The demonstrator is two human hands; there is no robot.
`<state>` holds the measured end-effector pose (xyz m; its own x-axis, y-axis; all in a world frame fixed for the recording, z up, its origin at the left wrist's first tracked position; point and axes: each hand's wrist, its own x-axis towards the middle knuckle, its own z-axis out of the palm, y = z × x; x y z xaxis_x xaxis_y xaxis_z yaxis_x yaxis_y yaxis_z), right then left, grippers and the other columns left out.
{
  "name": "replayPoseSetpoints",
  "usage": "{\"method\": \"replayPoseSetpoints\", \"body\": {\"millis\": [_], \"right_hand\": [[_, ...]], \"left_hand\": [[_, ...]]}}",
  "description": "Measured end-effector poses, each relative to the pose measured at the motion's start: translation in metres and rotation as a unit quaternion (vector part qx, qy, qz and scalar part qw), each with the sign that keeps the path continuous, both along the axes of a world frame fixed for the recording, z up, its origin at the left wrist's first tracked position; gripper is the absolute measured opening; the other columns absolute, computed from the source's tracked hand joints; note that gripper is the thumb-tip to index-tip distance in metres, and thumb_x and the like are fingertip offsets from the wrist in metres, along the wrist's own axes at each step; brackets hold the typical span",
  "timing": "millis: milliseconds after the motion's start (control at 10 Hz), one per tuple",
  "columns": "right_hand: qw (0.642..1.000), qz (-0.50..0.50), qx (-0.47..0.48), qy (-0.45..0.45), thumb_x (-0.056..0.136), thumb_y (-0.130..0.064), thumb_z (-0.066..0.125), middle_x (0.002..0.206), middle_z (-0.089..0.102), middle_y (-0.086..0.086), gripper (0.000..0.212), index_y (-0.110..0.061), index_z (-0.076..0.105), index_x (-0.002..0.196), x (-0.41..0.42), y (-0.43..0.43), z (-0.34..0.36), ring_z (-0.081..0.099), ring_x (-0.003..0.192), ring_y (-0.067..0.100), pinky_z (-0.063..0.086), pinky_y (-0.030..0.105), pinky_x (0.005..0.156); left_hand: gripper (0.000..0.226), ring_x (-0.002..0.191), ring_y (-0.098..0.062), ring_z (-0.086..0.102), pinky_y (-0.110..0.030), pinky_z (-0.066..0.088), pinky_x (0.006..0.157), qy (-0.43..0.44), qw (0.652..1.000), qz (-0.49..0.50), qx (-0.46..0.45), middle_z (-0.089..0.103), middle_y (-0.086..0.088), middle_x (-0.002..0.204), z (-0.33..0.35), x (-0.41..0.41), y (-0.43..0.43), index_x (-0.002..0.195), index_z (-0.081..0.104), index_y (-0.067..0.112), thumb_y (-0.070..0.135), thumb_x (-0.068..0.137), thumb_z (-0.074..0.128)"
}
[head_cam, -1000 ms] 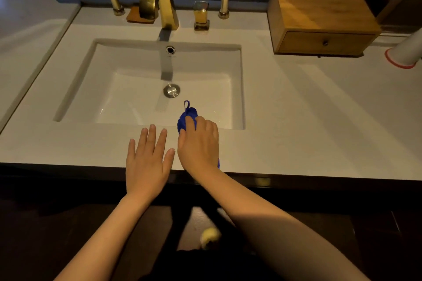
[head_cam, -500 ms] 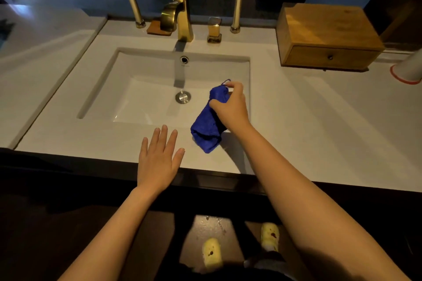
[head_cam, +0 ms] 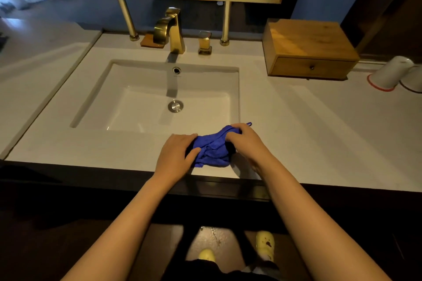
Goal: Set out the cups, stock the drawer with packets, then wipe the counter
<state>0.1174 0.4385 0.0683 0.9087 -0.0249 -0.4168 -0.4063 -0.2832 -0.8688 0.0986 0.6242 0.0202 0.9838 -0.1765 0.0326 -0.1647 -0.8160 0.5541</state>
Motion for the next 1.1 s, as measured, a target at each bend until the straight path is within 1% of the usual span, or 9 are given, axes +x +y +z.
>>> {"method": "replayPoseSetpoints", "body": {"millis": [100, 200, 300, 400, 500, 600, 700, 900, 1100], "right_hand": [[0.992, 0.1, -0.058, -0.042, 0.078, 0.0, 0.054, 0.1, 0.058, -0.001, 0.043, -0.014, 0.054, 0.119, -0.005, -0.018, 0.003, 0.059, 0.088, 0.018, 0.052, 0.032, 0.08], [0.984, 0.117, -0.118, -0.058, 0.079, -0.007, 0.063, 0.101, 0.062, 0.003, 0.035, -0.013, 0.059, 0.113, -0.009, -0.032, 0.0, 0.058, 0.089, 0.019, 0.05, 0.035, 0.083], [0.983, 0.083, -0.163, -0.03, 0.077, -0.021, 0.066, 0.083, 0.064, 0.005, 0.017, -0.01, 0.065, 0.09, -0.008, -0.043, -0.004, 0.057, 0.077, 0.02, 0.046, 0.031, 0.069], [0.986, 0.045, -0.158, 0.021, 0.076, -0.023, 0.065, 0.078, 0.062, 0.01, 0.026, 0.0, 0.065, 0.089, -0.005, -0.049, -0.006, 0.054, 0.069, 0.02, 0.042, 0.032, 0.061], [0.973, 0.045, -0.226, 0.021, 0.08, -0.019, 0.058, 0.089, 0.066, 0.014, 0.022, -0.002, 0.064, 0.093, -0.003, -0.049, -0.01, 0.054, 0.073, 0.021, 0.041, 0.029, 0.062], [0.954, 0.05, -0.297, 0.002, 0.083, -0.011, 0.048, 0.105, 0.063, 0.012, 0.024, -0.01, 0.058, 0.105, -0.01, -0.041, -0.017, 0.056, 0.083, 0.025, 0.041, 0.028, 0.065], [0.938, 0.033, -0.342, -0.032, 0.085, -0.006, 0.044, 0.114, 0.052, 0.015, 0.031, -0.012, 0.051, 0.114, -0.022, -0.037, -0.029, 0.055, 0.093, 0.031, 0.046, 0.034, 0.071], [0.939, -0.011, -0.334, -0.081, 0.09, -0.005, 0.045, 0.124, 0.039, 0.014, 0.044, -0.013, 0.04, 0.132, -0.034, -0.037, -0.039, 0.051, 0.103, 0.029, 0.05, 0.042, 0.087], [0.946, 0.001, -0.303, -0.111, 0.087, -0.004, 0.049, 0.124, 0.034, 0.013, 0.053, -0.011, 0.033, 0.137, -0.047, -0.051, -0.034, 0.05, 0.105, 0.03, 0.048, 0.039, 0.088]], "left_hand": [[0.038, 0.103, -0.028, 0.05, -0.033, 0.038, 0.086, -0.008, 0.999, 0.042, 0.013, 0.064, -0.01, 0.105, 0.001, 0.008, -0.005, 0.123, 0.055, 0.015, 0.028, 0.087, 0.058], [0.029, 0.096, -0.028, 0.051, -0.032, 0.038, 0.081, -0.005, 0.999, 0.05, -0.001, 0.063, -0.01, 0.098, 0.003, 0.011, -0.009, 0.111, 0.062, 0.014, 0.024, 0.084, 0.061], [0.022, 0.086, -0.021, 0.052, -0.028, 0.038, 0.075, 0.009, 0.998, 0.041, -0.039, 0.058, -0.005, 0.092, 0.009, 0.012, -0.012, 0.103, 0.062, 0.013, 0.02, 0.082, 0.063], [0.02, 0.078, -0.013, 0.047, -0.021, 0.033, 0.07, 0.026, 0.998, 0.02, -0.06, 0.049, 0.002, 0.087, 0.015, 0.012, -0.015, 0.102, 0.06, 0.013, 0.018, 0.082, 0.062], [0.023, 0.083, -0.016, 0.049, -0.02, 0.034, 0.072, 0.035, 0.998, 0.011, -0.052, 0.049, -0.001, 0.091, 0.016, 0.014, -0.019, 0.106, 0.061, 0.013, 0.017, 0.083, 0.061], [0.027, 0.087, -0.017, 0.05, -0.019, 0.033, 0.074, 0.061, 0.997, 0.027, -0.031, 0.056, -0.012, 0.105, 0.013, 0.015, -0.021, 0.11, 0.061, 0.008, 0.016, 0.084, 0.061], [0.028, 0.084, -0.012, 0.046, -0.017, 0.031, 0.073, 0.063, 0.997, 0.042, -0.034, 0.059, -0.014, 0.108, 0.008, 0.012, -0.019, 0.11, 0.062, 0.008, 0.016, 0.084, 0.062], [0.03, 0.084, -0.014, 0.047, -0.023, 0.036, 0.076, 0.056, 0.996, 0.06, -0.03, 0.056, -0.014, 0.108, 0.008, 0.004, -0.022, 0.113, 0.058, 0.009, 0.017, 0.084, 0.06], [0.028, 0.093, -0.022, 0.055, -0.028, 0.042, 0.078, 0.028, 0.993, 0.102, -0.052, 0.055, -0.008, 0.106, 0.017, -0.013, -0.025, 0.114, 0.057, 0.014, 0.018, 0.087, 0.057]]}}
